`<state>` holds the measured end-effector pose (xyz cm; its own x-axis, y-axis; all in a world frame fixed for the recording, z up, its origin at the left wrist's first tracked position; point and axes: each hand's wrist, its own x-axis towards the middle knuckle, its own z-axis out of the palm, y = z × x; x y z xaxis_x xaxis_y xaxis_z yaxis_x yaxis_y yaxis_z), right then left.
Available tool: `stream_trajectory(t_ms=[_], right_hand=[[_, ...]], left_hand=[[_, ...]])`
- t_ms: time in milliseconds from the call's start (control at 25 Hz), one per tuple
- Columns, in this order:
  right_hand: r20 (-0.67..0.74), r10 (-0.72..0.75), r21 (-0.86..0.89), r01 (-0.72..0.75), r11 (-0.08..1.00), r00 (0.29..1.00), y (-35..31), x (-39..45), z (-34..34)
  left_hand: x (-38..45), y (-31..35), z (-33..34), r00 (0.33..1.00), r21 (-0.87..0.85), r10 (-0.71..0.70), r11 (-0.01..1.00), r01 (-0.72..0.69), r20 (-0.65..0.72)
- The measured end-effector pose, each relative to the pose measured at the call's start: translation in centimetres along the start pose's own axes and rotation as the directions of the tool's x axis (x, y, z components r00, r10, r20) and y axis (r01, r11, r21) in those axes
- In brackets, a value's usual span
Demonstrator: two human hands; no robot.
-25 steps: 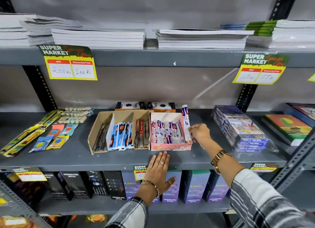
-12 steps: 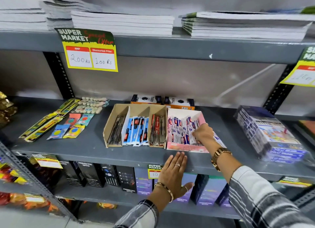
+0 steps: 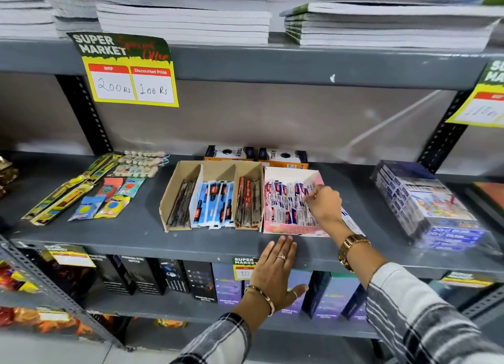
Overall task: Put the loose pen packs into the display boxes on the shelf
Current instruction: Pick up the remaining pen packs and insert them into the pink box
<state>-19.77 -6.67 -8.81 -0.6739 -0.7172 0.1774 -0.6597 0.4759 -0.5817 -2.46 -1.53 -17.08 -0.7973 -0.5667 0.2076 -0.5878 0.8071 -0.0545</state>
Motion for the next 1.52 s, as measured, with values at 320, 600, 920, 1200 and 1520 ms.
stream_trajectory(t_ms=[320, 600, 920, 1200, 1520], right_hand=[[-0.139, 0.012, -0.042, -0.018, 0.999, 0.990, 3.3, -0.2, -3.2], [0.029, 0.185, -0.142, -0.179, 0.973, 0.982, 7.7, -1.3, -4.6], [0.070, 0.225, -0.221, -0.205, 0.954, 0.972, 8.1, -1.6, -4.5], [0.072, 0.328, -0.093, -0.322, 0.942, 0.942, 8.2, -0.9, -4.2], [0.074, 0.450, 0.072, -0.455, 0.888, 0.890, 8.5, -1.0, -4.2]], left_hand=[[-0.1, 0.1, -0.3, 0.999, 0.039, 0.036, 0.999, -0.035, -0.026], [0.0, -0.1, -0.5, 0.999, -0.008, 0.007, 1.000, -0.007, 0.051], [-0.1, -0.3, 0.0, 0.996, -0.030, 0.040, 0.999, -0.037, 0.076], [-0.1, -0.2, -0.1, 0.997, -0.075, 0.025, 0.997, -0.019, 0.077], [-0.1, -0.1, -0.4, 0.999, 0.013, 0.014, 1.000, -0.014, 0.037]])
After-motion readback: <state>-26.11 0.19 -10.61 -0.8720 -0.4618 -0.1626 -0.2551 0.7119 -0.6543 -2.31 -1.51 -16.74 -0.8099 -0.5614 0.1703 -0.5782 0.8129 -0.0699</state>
